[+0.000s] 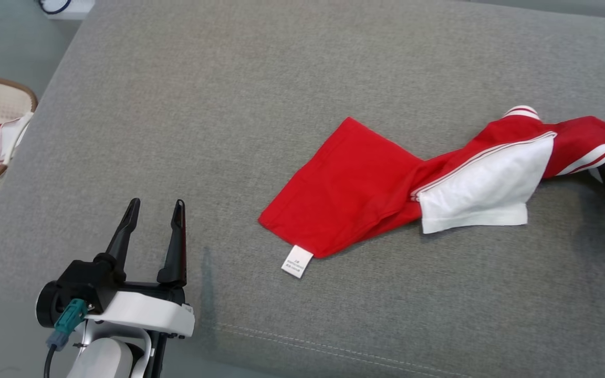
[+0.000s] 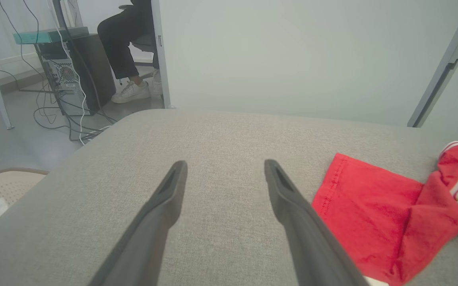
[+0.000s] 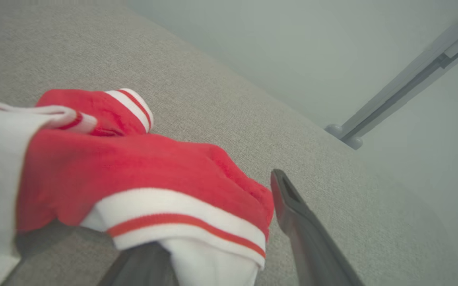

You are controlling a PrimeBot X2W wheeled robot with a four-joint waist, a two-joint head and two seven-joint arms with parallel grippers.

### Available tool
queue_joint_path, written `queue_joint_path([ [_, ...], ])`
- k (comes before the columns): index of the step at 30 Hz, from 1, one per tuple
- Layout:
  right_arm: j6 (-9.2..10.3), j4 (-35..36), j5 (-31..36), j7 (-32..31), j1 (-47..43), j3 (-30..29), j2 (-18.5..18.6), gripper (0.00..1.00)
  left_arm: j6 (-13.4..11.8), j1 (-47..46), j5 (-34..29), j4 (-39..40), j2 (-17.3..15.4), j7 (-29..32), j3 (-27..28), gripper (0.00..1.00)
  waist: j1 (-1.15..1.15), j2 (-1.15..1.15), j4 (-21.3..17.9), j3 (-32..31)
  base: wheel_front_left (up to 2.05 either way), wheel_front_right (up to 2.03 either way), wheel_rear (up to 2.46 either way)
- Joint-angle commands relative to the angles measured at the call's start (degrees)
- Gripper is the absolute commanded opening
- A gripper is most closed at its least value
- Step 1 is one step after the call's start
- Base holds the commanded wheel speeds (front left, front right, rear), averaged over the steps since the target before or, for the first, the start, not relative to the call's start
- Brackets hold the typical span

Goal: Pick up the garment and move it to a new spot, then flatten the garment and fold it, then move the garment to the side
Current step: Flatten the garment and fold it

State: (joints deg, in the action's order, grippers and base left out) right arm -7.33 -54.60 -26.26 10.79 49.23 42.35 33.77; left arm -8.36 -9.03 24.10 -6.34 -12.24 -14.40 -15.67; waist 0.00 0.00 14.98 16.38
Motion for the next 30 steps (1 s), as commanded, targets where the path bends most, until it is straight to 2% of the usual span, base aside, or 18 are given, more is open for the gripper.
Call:
queue_joint_path([
  [1, -0.16, 1.10, -1.44, 2.18, -3.37, -0.25, 0.70, 1.00, 0.25, -1.82, -0.53, 1.07, -1.97, -0.58, 2.55, 1.00, 0.00, 0.00, -1.76, -1.24, 0.00, 0.00, 0.00],
  [6, -0.16, 5.48, -3.79, 3.98, -8.60, -2.48, 0.92, 1.00, -0.09, -0.77, -0.55, 1.50, -3.50, -0.38, 3.59, 1.00, 0.00, 0.00, -5.24, -3.02, 0.00, 0.00, 0.00],
  [12, -0.16, 15.29, -3.60, 4.17, -15.50, -10.64, -0.01, 1.00, -0.66, 0.41, -0.51, 2.50, -5.35, 0.64, 4.58, 1.00, 0.00, 0.00, -8.81, -4.79, 0.00, 0.00, 0.00],
  [15, -0.16, 22.96, -2.41, 4.19, -21.55, -18.42, -2.19, 1.00, -1.03, 1.36, -0.42, 3.23, -6.22, 1.38, 5.01, 1.00, 0.00, 0.00, -10.42, -6.00, 0.00, 0.00, 0.00],
  [19, -0.16, 30.54, -0.54, 4.19, -29.30, -26.98, -6.85, 1.00, -1.50, 2.75, -0.32, 4.18, -7.22, 2.30, 5.42, 1.00, 0.00, 0.00, -12.04, -7.71, 0.00, 0.00, 0.00],
  [24, -0.16, 39.52, 4.46, 4.20, -37.51, -34.00, -11.75, 1.00, -1.86, 4.62, -0.23, 5.15, -8.00, 2.85, 5.54, 1.00, 0.00, 0.00, -12.45, -9.94, 0.00, 0.00, 0.00],
  [30, -0.16, 46.91, 8.64, 4.06, -46.81, -38.16, -17.72, 1.00, -2.62, 7.85, 0.18, 6.08, -8.41, 3.06, 5.83, 1.00, 0.00, 0.00, -12.12, -12.03, 0.00, 0.00, 0.00],
])
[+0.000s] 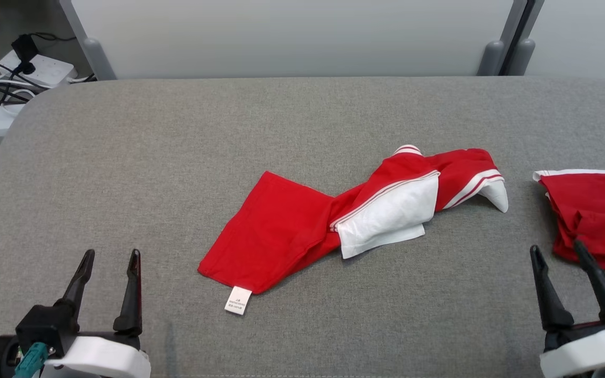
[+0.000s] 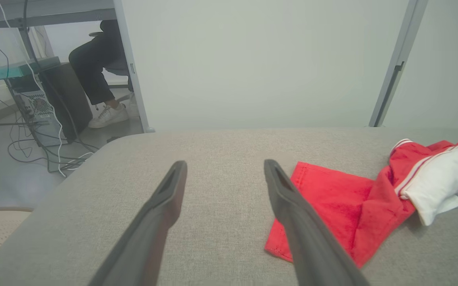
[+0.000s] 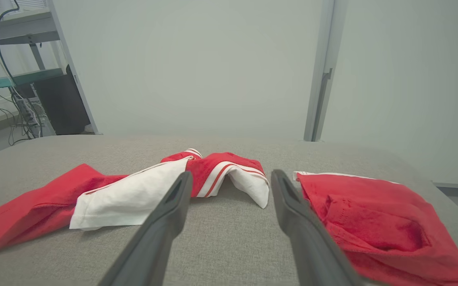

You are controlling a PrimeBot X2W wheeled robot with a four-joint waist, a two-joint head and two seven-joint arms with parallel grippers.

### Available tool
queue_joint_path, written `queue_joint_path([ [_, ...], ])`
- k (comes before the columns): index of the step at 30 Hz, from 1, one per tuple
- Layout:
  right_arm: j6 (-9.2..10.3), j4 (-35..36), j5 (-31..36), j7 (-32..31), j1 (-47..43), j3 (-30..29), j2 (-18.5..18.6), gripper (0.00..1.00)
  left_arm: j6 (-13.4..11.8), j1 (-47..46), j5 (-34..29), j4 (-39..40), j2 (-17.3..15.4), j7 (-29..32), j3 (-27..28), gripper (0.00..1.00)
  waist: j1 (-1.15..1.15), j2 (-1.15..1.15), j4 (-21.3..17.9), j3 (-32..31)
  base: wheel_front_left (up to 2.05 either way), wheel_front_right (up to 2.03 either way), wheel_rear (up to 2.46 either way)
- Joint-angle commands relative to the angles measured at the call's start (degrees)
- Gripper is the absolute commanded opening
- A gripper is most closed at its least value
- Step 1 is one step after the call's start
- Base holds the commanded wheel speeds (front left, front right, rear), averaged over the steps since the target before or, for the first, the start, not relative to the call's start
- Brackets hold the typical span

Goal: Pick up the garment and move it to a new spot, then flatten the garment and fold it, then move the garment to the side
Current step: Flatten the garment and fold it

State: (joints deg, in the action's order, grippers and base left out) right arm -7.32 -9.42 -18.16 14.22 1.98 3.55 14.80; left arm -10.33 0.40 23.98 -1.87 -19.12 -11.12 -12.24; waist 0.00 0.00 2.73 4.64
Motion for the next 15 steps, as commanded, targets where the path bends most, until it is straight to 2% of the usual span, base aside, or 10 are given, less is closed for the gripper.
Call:
queue_joint_path([
  [1, -0.17, 2.53, 1.09, 0.34, -0.87, 0.11, 0.40, 1.00, -0.82, -1.04, 0.39, 1.67, -1.58, -0.28, 2.55, 1.00, 0.00, 0.00, 0.19, -0.68, 0.00, 0.00, 0.00],
  [8, -0.17, 8.65, 2.66, -0.94, -6.93, 0.34, -3.43, 1.00, -1.55, 2.10, 0.93, 2.46, -2.33, -0.21, 3.36, 1.00, 0.00, 0.00, 0.14, -2.63, 0.00, 0.00, 0.00],
  [15, -0.17, 11.70, 2.69, -2.52, -9.22, 0.82, -5.31, 1.00, -2.14, 3.55, 1.41, 3.10, -2.66, 0.49, 3.57, 1.00, 0.00, 0.00, 0.30, -3.11, 0.00, 0.00, 0.00],
])
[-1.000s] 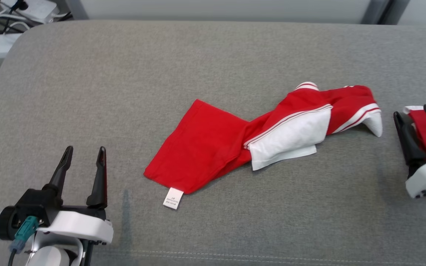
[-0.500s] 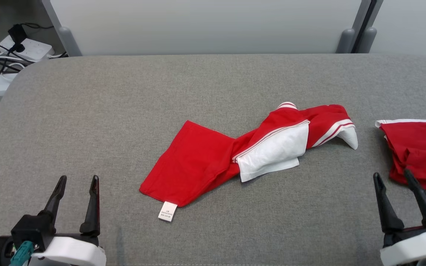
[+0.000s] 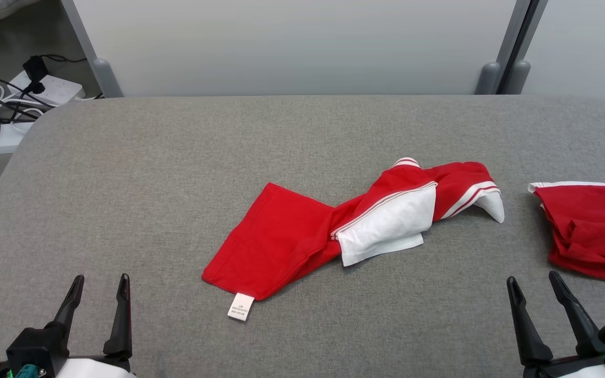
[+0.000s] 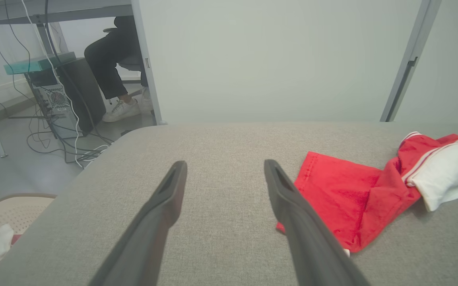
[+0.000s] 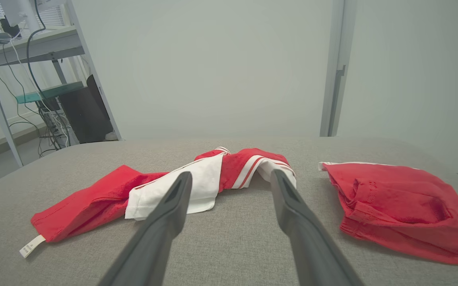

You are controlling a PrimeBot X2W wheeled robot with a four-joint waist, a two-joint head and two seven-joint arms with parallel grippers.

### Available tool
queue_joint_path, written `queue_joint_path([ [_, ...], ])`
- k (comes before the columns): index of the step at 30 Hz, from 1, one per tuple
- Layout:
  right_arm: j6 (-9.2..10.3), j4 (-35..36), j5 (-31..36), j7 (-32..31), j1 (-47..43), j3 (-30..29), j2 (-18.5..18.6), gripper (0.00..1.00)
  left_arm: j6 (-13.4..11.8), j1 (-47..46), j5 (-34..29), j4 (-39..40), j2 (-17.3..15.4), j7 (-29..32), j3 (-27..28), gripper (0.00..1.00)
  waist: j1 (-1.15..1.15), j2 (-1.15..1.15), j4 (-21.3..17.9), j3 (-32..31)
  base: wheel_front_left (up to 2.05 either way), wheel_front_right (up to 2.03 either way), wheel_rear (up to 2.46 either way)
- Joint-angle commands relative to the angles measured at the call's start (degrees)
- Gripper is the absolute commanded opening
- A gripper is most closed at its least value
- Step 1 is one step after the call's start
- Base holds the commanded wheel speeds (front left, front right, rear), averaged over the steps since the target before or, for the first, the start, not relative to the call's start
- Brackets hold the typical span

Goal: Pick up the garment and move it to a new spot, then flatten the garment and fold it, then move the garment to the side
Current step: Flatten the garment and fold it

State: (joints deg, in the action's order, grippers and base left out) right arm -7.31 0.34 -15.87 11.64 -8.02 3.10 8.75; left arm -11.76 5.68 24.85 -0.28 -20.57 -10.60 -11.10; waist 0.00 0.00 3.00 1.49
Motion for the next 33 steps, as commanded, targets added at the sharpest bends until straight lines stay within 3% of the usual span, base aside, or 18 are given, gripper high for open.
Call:
queue_joint_path([
  [1, -0.18, 2.20, 0.45, -0.09, 0.66, 1.24, 0.64, 1.00, -0.72, -1.66, 0.59, 1.55, -1.25, 0.10, 2.37, 1.00, 0.00, 0.00, 0.06, 0.09, 0.00, 0.00, 0.00],
  [16, -0.18, 2.95, -0.72, -1.50, 1.35, 1.29, 0.47, 1.00, -0.59, -3.10, 0.55, 2.05, -1.43, 1.18, 0.83, 1.00, 0.00, 0.00, 0.31, 1.70, 0.00, 0.00, 0.00],
  [21, -0.18, 0.90, -3.21, -6.48, 4.87, 1.24, -0.07, 1.00, 1.45, -6.20, 1.25, 1.63, -1.51, 3.90, -1.23, 1.00, 0.00, 0.00, 0.28, 4.15, 0.00, 0.00, 0.00],
  [27, -0.18, -3.49, -3.82, -14.86, 13.44, 4.23, 2.49, 1.00, 4.65, -12.12, 2.82, -1.01, -0.38, 10.22, -5.25, 1.00, 0.00, 0.00, 1.18, 9.22, 0.00, 0.00, 0.00],
  [33, -0.18, -9.43, -5.18, -19.31, 22.93, 8.28, 5.29, 1.00, 7.70, -18.80, 5.28, -6.37, 1.96, 14.13, -7.61, 1.00, 0.00, 0.00, 2.68, 14.30, 0.00, 0.00, 0.00],
])
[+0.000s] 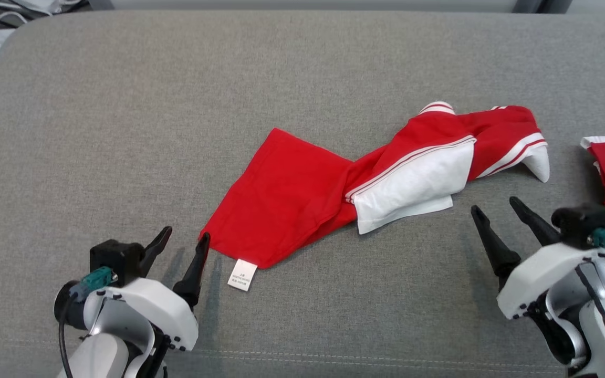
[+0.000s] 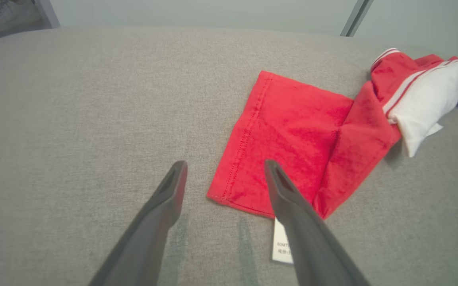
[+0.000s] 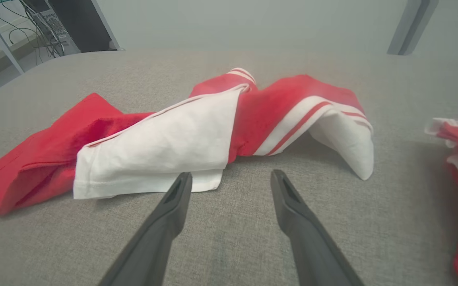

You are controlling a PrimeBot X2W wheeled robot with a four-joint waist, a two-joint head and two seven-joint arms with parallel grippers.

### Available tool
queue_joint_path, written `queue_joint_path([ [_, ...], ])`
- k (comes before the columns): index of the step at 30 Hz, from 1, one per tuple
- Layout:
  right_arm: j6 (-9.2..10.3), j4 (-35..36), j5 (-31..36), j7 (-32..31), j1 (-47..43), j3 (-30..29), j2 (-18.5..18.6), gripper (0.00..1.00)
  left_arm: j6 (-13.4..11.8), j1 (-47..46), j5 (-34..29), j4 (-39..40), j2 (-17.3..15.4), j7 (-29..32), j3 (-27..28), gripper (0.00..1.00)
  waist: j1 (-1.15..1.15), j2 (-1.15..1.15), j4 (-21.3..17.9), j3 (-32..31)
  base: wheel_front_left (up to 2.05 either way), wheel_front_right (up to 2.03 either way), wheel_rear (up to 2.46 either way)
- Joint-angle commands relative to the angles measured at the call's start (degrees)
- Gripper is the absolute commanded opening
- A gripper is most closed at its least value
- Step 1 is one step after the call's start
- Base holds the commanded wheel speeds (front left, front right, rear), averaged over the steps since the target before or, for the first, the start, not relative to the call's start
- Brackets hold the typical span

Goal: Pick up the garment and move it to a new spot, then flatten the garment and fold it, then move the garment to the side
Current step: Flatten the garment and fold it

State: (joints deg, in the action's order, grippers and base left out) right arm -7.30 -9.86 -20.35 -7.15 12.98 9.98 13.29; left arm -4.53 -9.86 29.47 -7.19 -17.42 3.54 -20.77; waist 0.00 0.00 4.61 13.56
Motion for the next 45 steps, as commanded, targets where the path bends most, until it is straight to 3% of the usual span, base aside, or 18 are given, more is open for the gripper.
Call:
queue_joint_path([
  [1, -0.19, -0.39, -0.99, -1.34, 3.27, 2.10, 1.07, 1.00, 0.96, -4.34, 0.94, -0.68, -0.85, 0.17, 1.84, 1.00, 0.00, 0.00, 1.27, 2.91, 0.00, 0.00, 0.00],
  [18, -0.19, -11.43, -3.77, -4.08, 13.63, 9.84, 2.65, 1.00, 7.39, -15.80, 5.31, -19.62, 4.14, 0.53, -0.17, 1.00, 0.00, 0.00, 3.78, 7.96, 0.00, 0.00, 0.00],
  [20, -0.19, -12.30, -4.04, -4.26, 14.21, 10.50, 2.58, 0.91, 8.04, -16.75, 5.73, -21.46, 4.57, 0.78, -0.48, 1.00, 0.00, 0.00, 3.74, 8.18, 0.00, 0.00, 0.00],
  [22, -0.19, -12.69, -4.05, -4.32, 14.41, 10.80, 2.59, 0.89, 8.28, -17.18, 6.01, -22.39, 4.83, 1.05, -0.62, 1.00, 0.00, 0.00, 3.70, 8.22, 0.00, 0.00, 0.00],
  [29, -0.19, -13.60, -5.08, -3.98, 14.29, 12.66, 2.30, 0.92, 9.88, -17.52, 8.39, -25.86, 5.63, 4.27, -1.85, 1.00, 0.00, 0.00, 2.72, 8.24, 0.00, 0.00, 0.00],
  [31, -0.19, -13.58, -5.37, -4.08, 14.05, 12.93, 2.14, 0.83, 10.27, -16.53, 9.71, -25.21, 5.58, 5.73, -1.96, 1.00, 0.00, 0.00, 2.47, 8.16, 0.00, 0.00, 0.00],
  [33, -0.19, -13.46, -6.01, -3.97, 13.85, 12.94, 1.92, 0.74, 10.57, -15.39, 10.89, -23.88, 5.35, 7.13, -2.11, 0.78, 0.00, 0.00, 2.34, 8.09, 0.00, 0.00, 0.00],
  [35, -0.19, -13.59, -5.96, -4.03, 13.78, 13.03, 1.98, 0.76, 10.83, -14.35, 11.90, -22.03, 5.10, 8.34, -2.35, 0.50, 0.00, 0.00, 2.31, 7.97, 0.00, 0.00, 0.00],
  [37, -0.19, -13.60, -6.35, -3.86, 13.76, 13.09, 1.78, 0.79, 10.83, -13.43, 12.15, -20.41, 4.51, 9.61, -2.76, 0.40, 0.00, 0.00, 2.24, 7.86, 0.00, 0.00, 0.00],
  [40, -0.19, -14.07, -6.39, -3.62, 14.00, 13.24, 1.63, 0.76, 9.94, -11.68, 12.66, -17.32, 3.79, 11.34, -2.92, 0.35, 0.00, 0.00, 2.11, 7.62, 0.00, 0.00, 0.00],
  [41, -0.19, -14.12, -6.62, -3.46, 14.08, 13.25, 1.49, 0.62, 9.46, -11.46, 12.35, -16.65, 3.45, 11.52, -2.98, 0.34, 0.00, 0.00, 2.12, 7.62, 0.00, 0.00, 0.00],
  [42, -0.19, -14.25, -6.83, -3.35, 14.18, 13.26, 1.39, 0.41, 9.17, -11.24, 12.24, -16.16, 3.23, 11.84, -3.08, 0.22, 0.00, 0.00, 2.10, 7.58, 0.00, 0.00, 0.00],
  [43, -0.19, -14.51, -6.72, -3.30, 14.31, 13.25, 1.38, 0.00, 8.95, -11.01, 12.33, -15.73, 3.11, 12.06, -3.05, 0.00, 0.00, 0.00, 2.03, 7.51, 0.00, 0.00, 0.00],
  [45, -0.19, -14.89, -7.66, -3.29, 14.20, 13.07, 1.00, 0.00, 8.49, -10.83, 12.02, -14.97, 2.74, 11.71, -2.93, 0.00, 0.00, 0.00, 1.95, 7.38, 0.00, 0.00, 0.00],
])
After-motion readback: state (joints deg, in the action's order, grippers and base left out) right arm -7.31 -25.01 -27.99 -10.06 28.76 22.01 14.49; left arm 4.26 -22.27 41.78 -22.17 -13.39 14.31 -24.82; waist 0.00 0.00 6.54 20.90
